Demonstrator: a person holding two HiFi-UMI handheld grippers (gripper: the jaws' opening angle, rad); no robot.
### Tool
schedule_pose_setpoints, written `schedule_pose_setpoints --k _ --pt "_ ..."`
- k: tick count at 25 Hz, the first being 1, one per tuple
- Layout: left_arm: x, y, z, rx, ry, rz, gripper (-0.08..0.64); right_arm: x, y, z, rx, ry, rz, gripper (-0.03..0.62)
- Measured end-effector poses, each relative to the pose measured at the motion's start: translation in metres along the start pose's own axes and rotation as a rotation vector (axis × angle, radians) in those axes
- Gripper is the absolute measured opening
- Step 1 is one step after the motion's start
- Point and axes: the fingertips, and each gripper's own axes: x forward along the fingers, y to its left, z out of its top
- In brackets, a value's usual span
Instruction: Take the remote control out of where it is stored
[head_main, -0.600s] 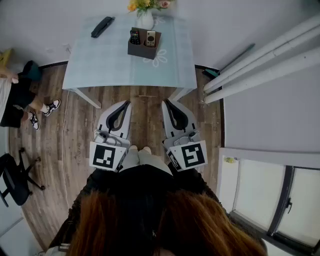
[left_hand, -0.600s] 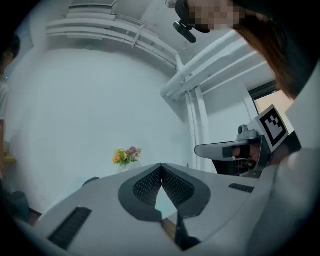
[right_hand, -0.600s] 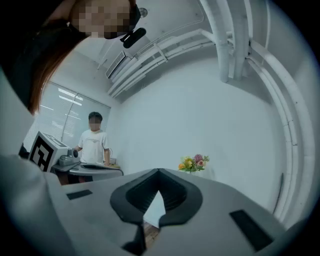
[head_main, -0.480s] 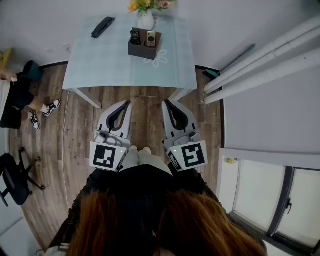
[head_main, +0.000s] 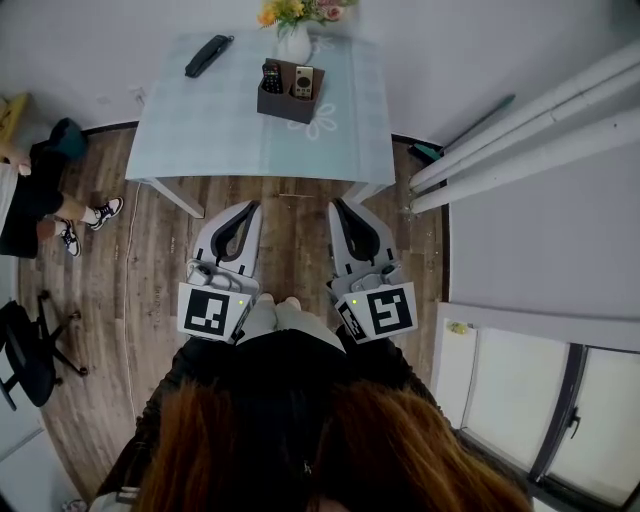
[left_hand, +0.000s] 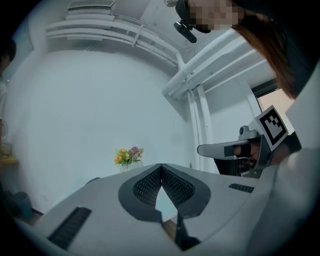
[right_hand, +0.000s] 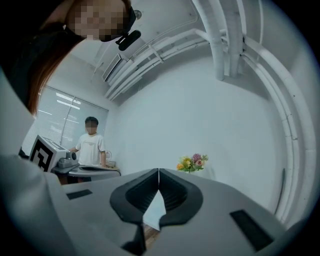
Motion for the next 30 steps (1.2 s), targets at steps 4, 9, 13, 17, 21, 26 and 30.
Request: schedule_pose_setpoints --k 4,9,13,17,21,26,30 --pt "0.007 -0.001 -0.001 0.001 -0.002 0.023 0.005 0.001 -0.009 -0.001 0.004 -0.004 0.023 0.015" --pt "0.018 -0.002 -0.001 0.001 -0.012 0.061 0.005 0.002 -0.022 -0.003 0.002 -0.003 0.058 0.015" --pt "0.025 -0.009 -0.003 0.0 -0.02 0.077 0.005 0.001 -0.035 -0.006 0.001 0.002 0.075 0.015" --pt "0.029 -0.008 -0.007 -0.012 -0.019 0.094 0.005 -0.002 -0.042 -0.01 0.006 0.01 0.079 0.015" --pt "0.034 -0.009 -0.005 0.005 -0.021 0.1 0.005 -0.002 -0.049 -0.014 0.017 0.018 0.079 0.015" --pt "0.045 -0.003 -0.006 0.014 -0.022 0.099 0.005 0.009 -0.054 -0.023 0.03 0.034 0.084 0.015" --pt "0.057 0.014 -0.013 0.001 -0.014 0.104 0.005 0.031 -0.057 -0.029 0.034 0.045 0.089 0.015"
